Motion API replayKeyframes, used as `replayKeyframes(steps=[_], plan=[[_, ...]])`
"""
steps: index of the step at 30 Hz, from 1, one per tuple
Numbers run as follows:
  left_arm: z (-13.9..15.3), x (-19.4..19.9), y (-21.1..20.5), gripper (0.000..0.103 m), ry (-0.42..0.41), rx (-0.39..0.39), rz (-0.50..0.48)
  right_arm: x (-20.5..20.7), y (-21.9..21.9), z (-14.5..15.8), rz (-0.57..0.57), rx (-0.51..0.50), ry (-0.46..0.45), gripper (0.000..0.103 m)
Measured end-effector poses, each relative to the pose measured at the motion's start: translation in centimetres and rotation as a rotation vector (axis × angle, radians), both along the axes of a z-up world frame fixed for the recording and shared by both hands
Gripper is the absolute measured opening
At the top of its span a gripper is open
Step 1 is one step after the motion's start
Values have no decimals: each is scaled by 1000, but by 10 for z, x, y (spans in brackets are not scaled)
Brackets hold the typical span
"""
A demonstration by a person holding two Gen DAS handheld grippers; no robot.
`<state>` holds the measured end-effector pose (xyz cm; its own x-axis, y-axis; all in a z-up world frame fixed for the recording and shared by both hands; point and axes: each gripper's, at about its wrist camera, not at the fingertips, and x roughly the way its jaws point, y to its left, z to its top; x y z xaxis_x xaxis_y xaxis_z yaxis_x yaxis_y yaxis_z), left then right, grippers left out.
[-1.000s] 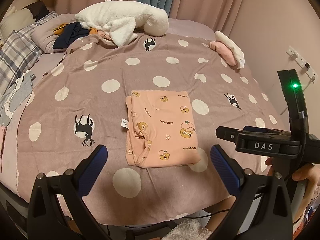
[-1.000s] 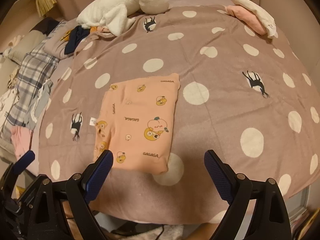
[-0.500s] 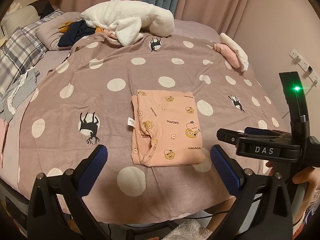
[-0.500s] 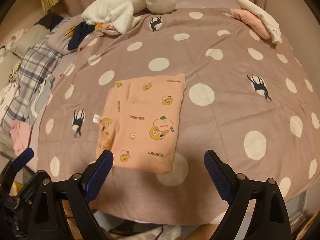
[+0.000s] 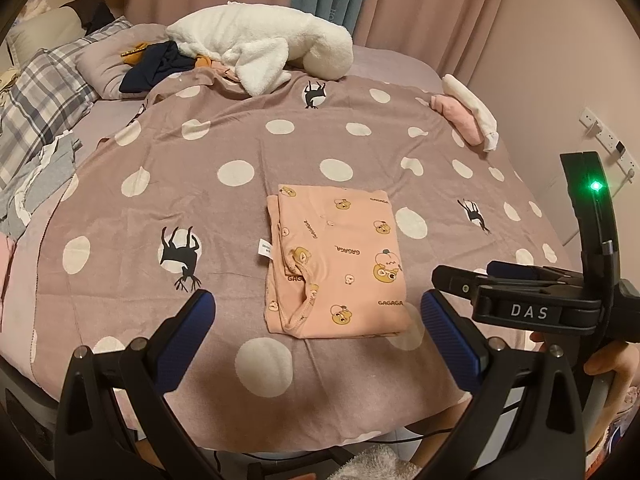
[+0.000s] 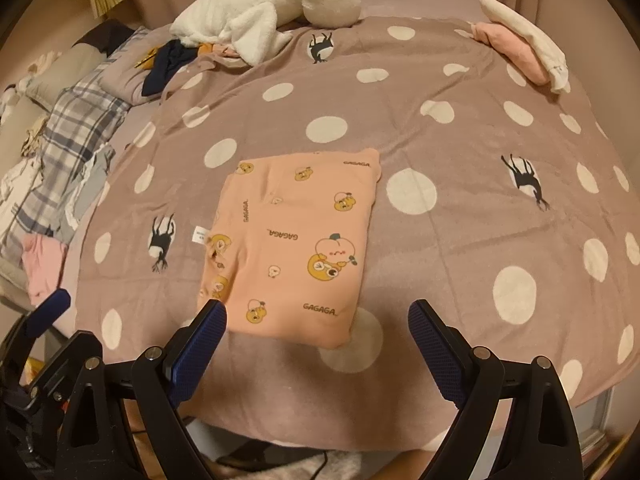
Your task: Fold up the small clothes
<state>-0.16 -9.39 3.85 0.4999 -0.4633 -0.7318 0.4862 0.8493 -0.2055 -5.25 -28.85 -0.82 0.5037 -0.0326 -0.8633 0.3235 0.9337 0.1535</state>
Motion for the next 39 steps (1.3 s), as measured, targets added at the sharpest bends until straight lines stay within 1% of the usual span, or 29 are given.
replayKeyframes(steps=[7,11,17,33,39], plan=[[-2,1,-1,103,3,18,6,1,3,0,3,-18,5,92],[-3,2,-1,103,10,13,2,3,4,0,14,-18,4,92],[-4,2,0,103,3,26,11,4,7,0,17,-35,2,92],[-9,4,0,103,12,32,11,10,13,-1,38,-44,10,92],[-14,6,-2,103,26,46,6,11,14,-4,40,-39,14,92]])
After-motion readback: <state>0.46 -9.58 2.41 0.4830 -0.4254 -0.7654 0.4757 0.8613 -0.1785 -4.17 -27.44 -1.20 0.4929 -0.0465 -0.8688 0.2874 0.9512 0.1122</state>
